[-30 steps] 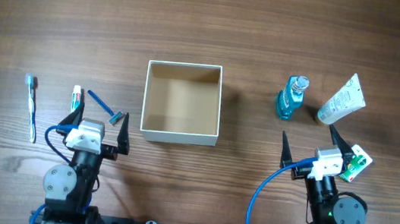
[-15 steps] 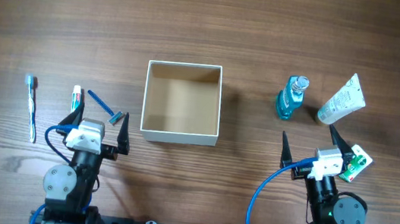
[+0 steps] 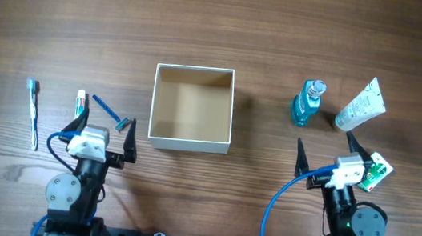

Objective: Pack container

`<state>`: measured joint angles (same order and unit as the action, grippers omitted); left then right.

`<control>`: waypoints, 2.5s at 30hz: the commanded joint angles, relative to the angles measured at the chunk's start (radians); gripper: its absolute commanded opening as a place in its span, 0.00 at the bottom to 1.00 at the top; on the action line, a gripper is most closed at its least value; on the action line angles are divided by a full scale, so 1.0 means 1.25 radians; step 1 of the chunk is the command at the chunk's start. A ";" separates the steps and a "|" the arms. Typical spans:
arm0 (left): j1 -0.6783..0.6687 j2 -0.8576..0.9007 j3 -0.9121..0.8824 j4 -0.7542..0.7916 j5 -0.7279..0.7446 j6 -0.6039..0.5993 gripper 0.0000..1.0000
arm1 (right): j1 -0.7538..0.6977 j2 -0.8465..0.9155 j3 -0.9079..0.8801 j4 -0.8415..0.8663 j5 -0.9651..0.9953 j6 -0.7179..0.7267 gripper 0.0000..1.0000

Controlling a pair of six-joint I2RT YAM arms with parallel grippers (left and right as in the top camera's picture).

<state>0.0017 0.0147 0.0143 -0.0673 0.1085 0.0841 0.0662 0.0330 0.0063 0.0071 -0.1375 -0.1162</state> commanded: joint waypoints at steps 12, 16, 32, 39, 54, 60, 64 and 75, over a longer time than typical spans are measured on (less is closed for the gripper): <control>-0.003 0.754 0.849 -0.644 -0.081 -0.306 1.00 | -0.005 0.791 0.917 -0.695 0.007 0.264 1.00; -0.003 0.937 0.981 -0.758 -0.056 -0.307 1.00 | -0.005 1.064 1.191 -0.918 0.034 0.212 1.00; -0.003 0.994 0.981 -0.745 -0.052 -0.307 1.00 | 0.010 1.443 1.194 -0.843 0.034 0.137 0.52; -0.003 0.994 0.981 -0.746 -0.057 -0.307 1.00 | 0.011 1.442 1.194 -0.874 0.034 0.157 0.24; 0.222 0.994 0.981 -0.822 -0.220 -0.343 1.00 | 0.518 1.335 1.574 -1.017 0.157 0.477 0.04; 0.222 0.994 0.981 -0.827 -0.220 -0.346 1.00 | 0.613 1.518 1.573 -0.929 0.230 0.661 0.04; 0.222 0.994 0.981 -0.830 -0.220 -0.346 1.00 | 0.612 1.645 1.573 -0.867 0.217 0.655 0.04; 0.222 0.994 0.981 -0.833 -0.219 -0.346 1.00 | 0.590 1.710 1.571 -0.759 0.223 0.618 0.48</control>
<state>0.2764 1.2587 1.2186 -1.1038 -0.1390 -0.3397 0.8085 2.1605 1.9530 -0.9493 0.1162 0.6769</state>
